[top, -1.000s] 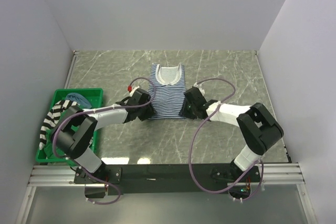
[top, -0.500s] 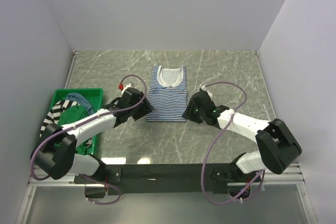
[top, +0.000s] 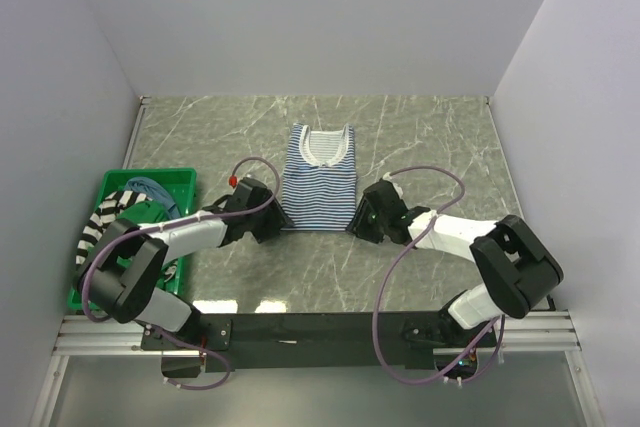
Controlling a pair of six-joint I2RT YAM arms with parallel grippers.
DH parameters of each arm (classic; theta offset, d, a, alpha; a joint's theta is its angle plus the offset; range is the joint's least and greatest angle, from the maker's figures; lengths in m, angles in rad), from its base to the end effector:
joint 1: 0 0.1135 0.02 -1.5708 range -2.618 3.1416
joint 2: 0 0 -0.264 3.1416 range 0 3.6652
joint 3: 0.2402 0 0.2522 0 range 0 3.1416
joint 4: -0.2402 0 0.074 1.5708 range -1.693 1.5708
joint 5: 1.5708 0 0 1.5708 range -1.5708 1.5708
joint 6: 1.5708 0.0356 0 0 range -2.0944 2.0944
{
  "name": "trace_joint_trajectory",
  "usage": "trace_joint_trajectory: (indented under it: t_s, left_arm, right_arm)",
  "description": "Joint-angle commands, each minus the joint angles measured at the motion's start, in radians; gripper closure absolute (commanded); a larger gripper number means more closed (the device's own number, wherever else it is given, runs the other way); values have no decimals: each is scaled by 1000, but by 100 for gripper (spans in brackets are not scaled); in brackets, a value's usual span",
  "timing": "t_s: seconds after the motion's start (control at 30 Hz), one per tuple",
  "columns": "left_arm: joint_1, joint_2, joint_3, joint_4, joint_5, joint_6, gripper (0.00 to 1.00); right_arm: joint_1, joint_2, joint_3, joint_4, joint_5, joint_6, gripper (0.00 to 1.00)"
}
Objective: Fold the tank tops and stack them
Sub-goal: Fold the tank top
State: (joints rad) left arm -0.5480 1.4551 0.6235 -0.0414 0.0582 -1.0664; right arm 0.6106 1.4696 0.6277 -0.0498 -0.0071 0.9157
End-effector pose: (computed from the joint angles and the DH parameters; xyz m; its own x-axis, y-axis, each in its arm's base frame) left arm 0.2288 -0.1421 0.1512 -0.7994 -0.5360 -0.2715 -0.3058 0.7519 -0.5841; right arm 0.2211 0.1551 0.1481 -0.8460 0.3759 -0.3783 0.1540 0.8514 0.5014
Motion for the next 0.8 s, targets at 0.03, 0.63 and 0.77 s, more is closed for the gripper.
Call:
trace_joint_trajectory:
  t_s: [0.03, 0.63, 0.77]
  left_arm:
    - [2, 36, -22, 26, -33, -32, 45]
    - [-16, 64, 21, -20, -107, 28, 99]
    - [-68, -1, -5, -58, -121, 2, 99]
  right_arm:
    - [-6, 43, -16, 28, 22, 25, 58]
    - [-8, 63, 18, 12, 110, -40, 100]
    - [14, -33, -15, -19, 99, -61, 100]
